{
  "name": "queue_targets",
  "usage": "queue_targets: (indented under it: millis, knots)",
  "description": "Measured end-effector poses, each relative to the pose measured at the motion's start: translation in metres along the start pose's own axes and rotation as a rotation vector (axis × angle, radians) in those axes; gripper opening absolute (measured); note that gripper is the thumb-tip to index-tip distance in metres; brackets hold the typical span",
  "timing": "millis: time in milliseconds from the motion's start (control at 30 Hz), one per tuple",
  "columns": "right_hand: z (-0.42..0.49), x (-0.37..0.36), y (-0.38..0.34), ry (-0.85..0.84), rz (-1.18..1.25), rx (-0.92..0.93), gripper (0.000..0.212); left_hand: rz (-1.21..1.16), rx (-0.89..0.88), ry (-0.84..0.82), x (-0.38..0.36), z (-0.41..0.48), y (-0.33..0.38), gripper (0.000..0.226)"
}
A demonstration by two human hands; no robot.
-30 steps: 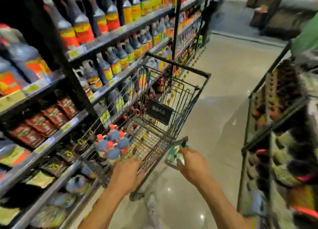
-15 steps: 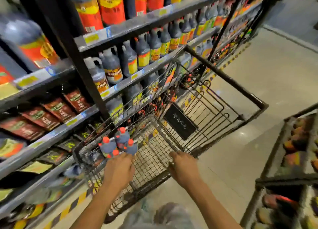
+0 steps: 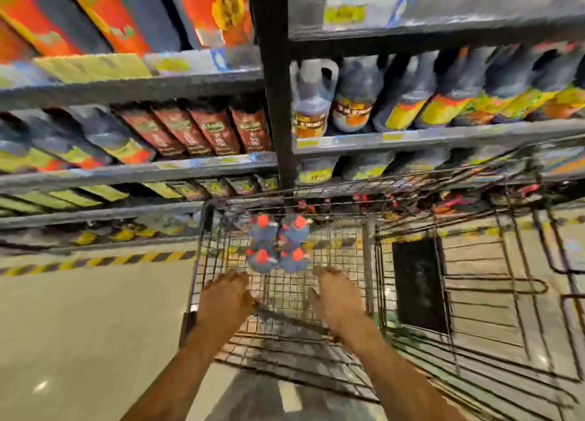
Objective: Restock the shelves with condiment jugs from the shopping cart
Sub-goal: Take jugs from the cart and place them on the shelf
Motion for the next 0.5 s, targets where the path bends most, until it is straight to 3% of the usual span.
queue_targets:
  millis: [300,500]
  knots:
    - [0.098,-0.021,0.006,-0.003,0.110,0.144,0.064,-0.211,0.168,0.021,-0.037,0.027,-0.003,0.026]
    - [0.146,-0.034,0.001,0.066,0.336,0.251,0.033,-0.334,0.133,0.082,-0.066,0.050,-0.015,0.029]
Point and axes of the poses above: each hand's wrist, its own z-axis towards the middle knuckle, its own x-axis out of the back of the hand, y = z × x, the point moved 8 cm from there along z, towards the middle knuckle, and after that the axes turned 12 degrees about -y, right-handed, at the moved point
